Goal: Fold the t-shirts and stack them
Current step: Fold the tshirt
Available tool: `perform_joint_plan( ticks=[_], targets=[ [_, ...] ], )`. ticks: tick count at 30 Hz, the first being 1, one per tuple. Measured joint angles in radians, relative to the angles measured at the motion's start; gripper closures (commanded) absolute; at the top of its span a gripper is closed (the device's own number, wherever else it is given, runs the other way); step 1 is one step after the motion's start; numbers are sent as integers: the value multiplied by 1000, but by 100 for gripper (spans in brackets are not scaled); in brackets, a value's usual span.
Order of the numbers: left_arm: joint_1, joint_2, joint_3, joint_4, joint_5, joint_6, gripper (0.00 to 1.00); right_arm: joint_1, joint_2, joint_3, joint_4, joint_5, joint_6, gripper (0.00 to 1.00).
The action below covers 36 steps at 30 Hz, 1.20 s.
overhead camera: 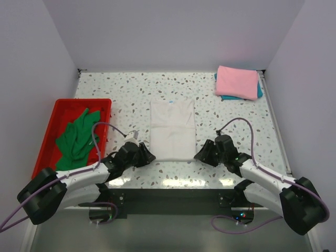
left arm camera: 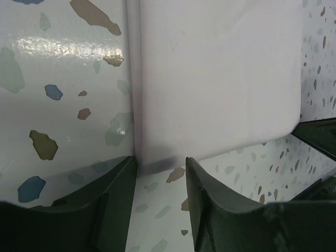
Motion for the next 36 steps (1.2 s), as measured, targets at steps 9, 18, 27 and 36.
perform_joint_plan(
  ticks=[9, 18, 27, 36],
  targets=[
    [-30, 51, 15, 23, -47, -19, 66, 21, 54, -6, 92, -1, 32, 50],
    [-46, 71, 17, 24, -60, -28, 83, 35, 114, -16, 192, -4, 58, 62],
    [-62, 40, 18, -11, -39, -26, 100, 36, 117, -23, 168, 2, 58, 100],
    [-214, -169, 9, -135, -52, -48, 100, 49, -288, -61, -154, 18, 19, 100]
  ],
)
